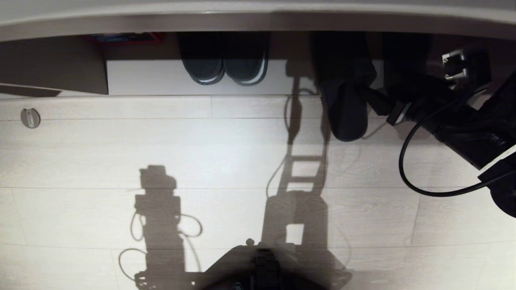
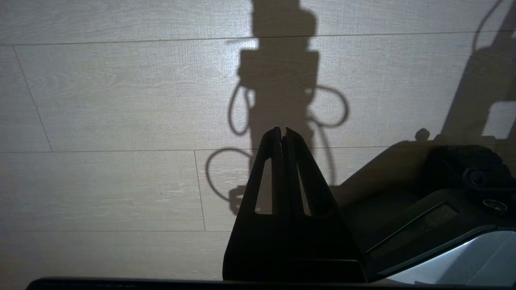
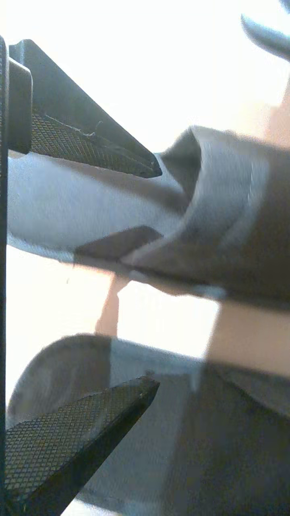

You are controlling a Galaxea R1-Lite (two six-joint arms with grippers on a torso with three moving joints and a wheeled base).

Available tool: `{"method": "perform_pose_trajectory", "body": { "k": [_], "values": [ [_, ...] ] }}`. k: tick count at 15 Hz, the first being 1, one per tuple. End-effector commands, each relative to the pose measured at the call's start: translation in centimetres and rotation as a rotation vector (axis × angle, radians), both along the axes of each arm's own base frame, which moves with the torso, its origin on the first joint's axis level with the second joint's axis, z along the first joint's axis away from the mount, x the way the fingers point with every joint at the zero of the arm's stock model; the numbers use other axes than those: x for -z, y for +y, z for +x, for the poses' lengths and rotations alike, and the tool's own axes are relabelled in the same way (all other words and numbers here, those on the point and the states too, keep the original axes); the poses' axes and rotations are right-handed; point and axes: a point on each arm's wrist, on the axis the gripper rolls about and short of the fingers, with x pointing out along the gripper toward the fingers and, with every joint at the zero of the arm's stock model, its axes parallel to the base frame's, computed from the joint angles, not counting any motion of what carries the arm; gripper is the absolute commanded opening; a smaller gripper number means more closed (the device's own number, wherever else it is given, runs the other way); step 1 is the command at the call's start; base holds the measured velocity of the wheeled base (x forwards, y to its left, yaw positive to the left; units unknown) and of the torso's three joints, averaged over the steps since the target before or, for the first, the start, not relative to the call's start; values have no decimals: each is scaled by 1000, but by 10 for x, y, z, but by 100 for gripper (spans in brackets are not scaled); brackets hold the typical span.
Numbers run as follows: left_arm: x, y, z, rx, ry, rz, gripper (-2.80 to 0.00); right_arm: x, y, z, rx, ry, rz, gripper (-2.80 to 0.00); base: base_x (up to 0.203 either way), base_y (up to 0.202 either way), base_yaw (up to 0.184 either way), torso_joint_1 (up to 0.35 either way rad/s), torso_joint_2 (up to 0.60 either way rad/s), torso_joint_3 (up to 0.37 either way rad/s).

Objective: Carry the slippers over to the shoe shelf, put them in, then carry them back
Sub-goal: Place the slippers into the shoe cabinet

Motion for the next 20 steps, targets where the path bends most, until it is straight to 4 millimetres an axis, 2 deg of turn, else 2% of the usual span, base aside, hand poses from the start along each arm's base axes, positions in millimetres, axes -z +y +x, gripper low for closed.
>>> {"method": "perform_pose_trajectory", "body": {
  "k": [1, 3, 4, 9, 13, 20],
  "values": [
    [0, 0, 0, 1, 0, 2, -280, -1, 5, -6, -25, -6, 3, 0, 0, 0, 0, 0, 0, 0],
    [0, 0, 0, 1, 0, 2, -280, -5, 12, -12, -52, -24, 11, 0, 0, 0, 0, 0, 0, 0],
    [0, 0, 0, 1, 0, 3, -280, -6, 16, -13, -64, -26, 14, -280, 0, 0, 0, 0, 0, 0],
    [0, 0, 0, 1, -1, 3, -280, 5, 39, -19, -116, 22, 10, -280, 0, 0, 0, 0, 0, 0],
    [0, 0, 0, 1, 0, 3, -280, 23, 55, -2, -69, 75, -5, -280, 0, 0, 0, 0, 0, 0],
    [0, 0, 0, 1, -1, 3, -280, 1, 69, 37, 22, -76, 87, -280, 0, 0, 0, 0, 0, 0]
  ]
}}
